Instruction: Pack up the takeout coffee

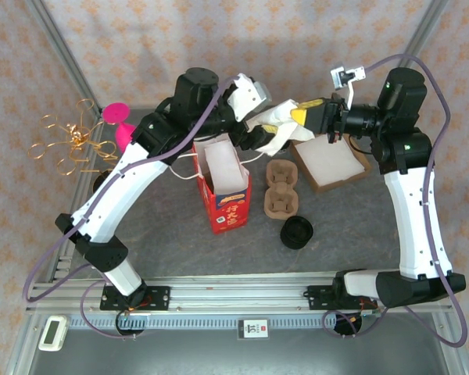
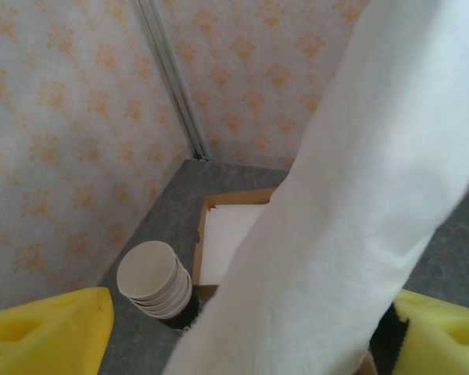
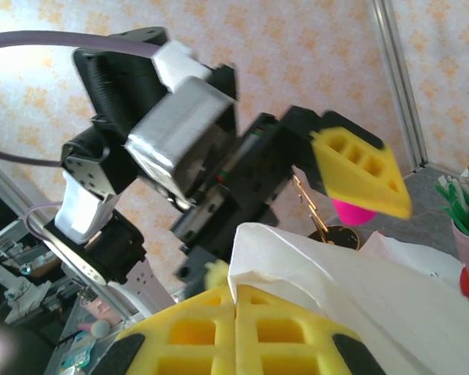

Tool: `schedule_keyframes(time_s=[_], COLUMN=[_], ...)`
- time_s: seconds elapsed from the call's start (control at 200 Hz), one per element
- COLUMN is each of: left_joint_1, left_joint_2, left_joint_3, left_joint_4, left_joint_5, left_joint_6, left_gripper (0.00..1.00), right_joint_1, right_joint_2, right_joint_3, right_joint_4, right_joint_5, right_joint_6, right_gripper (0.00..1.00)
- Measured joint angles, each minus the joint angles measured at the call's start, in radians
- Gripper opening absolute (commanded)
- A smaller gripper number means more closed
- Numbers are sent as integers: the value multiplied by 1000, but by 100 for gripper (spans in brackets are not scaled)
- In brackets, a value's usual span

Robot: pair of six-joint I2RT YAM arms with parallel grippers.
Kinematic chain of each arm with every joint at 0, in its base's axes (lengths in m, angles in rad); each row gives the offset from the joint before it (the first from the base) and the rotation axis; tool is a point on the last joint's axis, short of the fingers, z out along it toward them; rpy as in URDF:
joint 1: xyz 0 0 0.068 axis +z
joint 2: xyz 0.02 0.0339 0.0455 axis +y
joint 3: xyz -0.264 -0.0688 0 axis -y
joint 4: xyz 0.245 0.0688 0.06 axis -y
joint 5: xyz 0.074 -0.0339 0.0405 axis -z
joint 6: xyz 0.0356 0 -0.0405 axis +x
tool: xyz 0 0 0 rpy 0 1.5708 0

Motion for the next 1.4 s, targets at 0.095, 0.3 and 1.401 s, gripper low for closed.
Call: schedule_keyframes(time_s=[0.095, 0.3, 1.401], left_joint_1=[2, 8, -225], left_joint_2=[4, 3, -249], left_joint_3=[-16, -36, -333], left_joint_4=[-13, -14, -89], left_joint_5=[26, 83, -882], left_joint_6=[7, 1, -1157], left_gripper=[60, 13, 0], right_joint_1=[0, 0, 17], right_joint_2=[0, 0, -154], right_joint_3=[0, 0, -283], right_joint_4=[-4, -9, -4], right_joint_5=[-19, -30, 687], right_joint_6=[-14, -34, 240], right_gripper=[0, 0, 100])
